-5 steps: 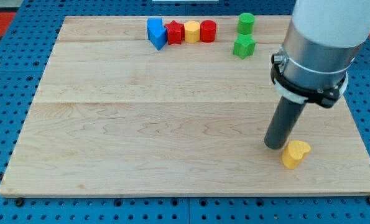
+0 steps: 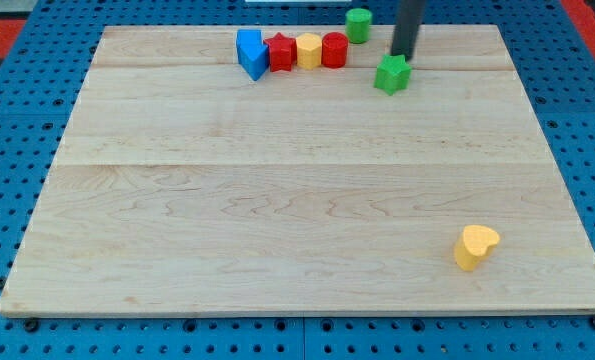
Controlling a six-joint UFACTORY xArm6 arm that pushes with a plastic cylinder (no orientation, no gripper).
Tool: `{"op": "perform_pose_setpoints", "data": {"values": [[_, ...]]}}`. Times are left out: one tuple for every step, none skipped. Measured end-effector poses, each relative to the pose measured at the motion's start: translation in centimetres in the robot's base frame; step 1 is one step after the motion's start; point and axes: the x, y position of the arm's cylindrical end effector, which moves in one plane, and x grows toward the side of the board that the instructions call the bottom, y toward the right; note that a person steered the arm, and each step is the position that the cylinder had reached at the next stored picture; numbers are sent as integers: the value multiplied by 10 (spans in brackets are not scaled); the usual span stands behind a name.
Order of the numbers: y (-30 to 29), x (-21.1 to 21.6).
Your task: Put the green star to the left of the yellow heart
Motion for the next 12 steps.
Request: {"op": "perform_pose_setpoints", "data": {"values": [[2,62],[25,37],[11,7],[-35,-14],[-29,62],[-9,91],[-9,67],[3,53],[-33,98],[13,143],[45,143],[36,102]]}}
